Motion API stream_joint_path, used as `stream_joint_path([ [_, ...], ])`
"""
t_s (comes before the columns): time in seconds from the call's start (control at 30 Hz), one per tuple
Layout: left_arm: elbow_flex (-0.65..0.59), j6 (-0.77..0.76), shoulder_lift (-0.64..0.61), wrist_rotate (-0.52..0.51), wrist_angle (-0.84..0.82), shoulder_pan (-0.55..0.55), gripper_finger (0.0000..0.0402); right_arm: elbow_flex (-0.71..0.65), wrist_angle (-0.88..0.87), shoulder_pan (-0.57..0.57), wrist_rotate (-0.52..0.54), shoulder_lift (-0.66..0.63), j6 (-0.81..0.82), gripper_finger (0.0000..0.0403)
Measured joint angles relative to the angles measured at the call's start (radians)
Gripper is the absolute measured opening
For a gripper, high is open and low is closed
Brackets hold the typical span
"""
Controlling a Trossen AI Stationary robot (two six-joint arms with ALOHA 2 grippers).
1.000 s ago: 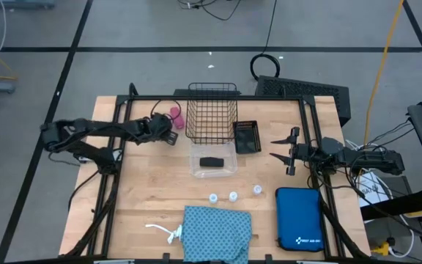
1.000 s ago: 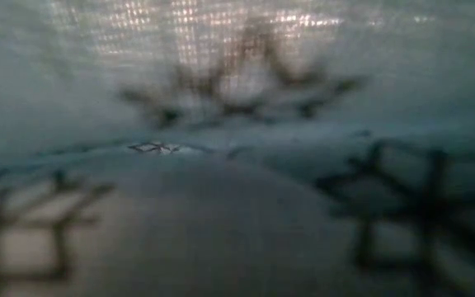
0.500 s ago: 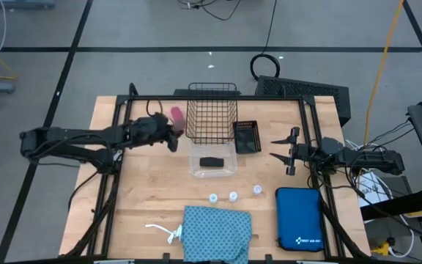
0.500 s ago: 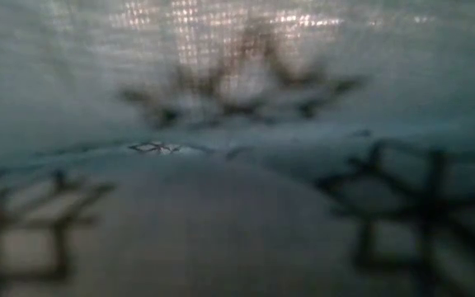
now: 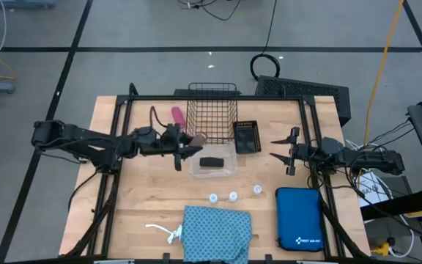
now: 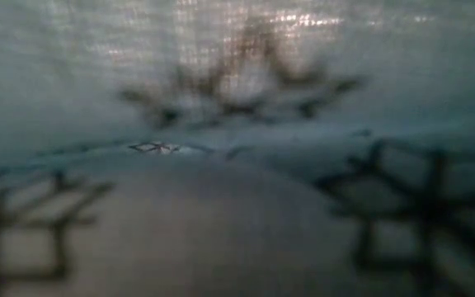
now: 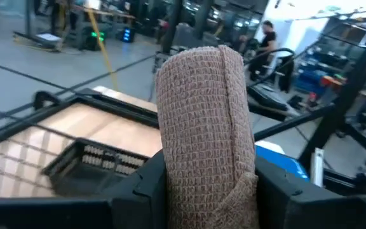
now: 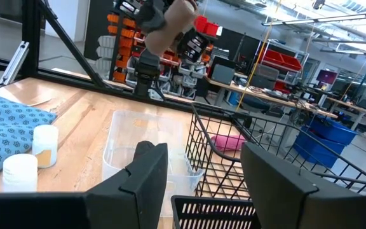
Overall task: Pick & Place Medicine items
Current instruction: Put the brown bandage into the transparent bin
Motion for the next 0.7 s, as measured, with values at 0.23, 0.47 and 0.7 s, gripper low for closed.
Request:
stream_joint_path([
  [0.23, 0.194, 0.071, 0.131, 0.006, -0.329, -0.011, 0.0157, 0.0, 0.0, 0.0, 0.0, 0.0, 0.0, 0.019],
  [0.47, 0.289, 0.175, 0.291, 0.007, -0.456, -0.045, 0.0157, 0.0, 0.0, 0.0, 0.0, 0.0, 0.0, 0.0192],
  [0.7, 0.29, 0.206, 0.386, 0.007, -0.452, -0.051, 0.0157, 0.0, -0.001, 0.0, 0.0, 0.0, 0.0, 0.019],
])
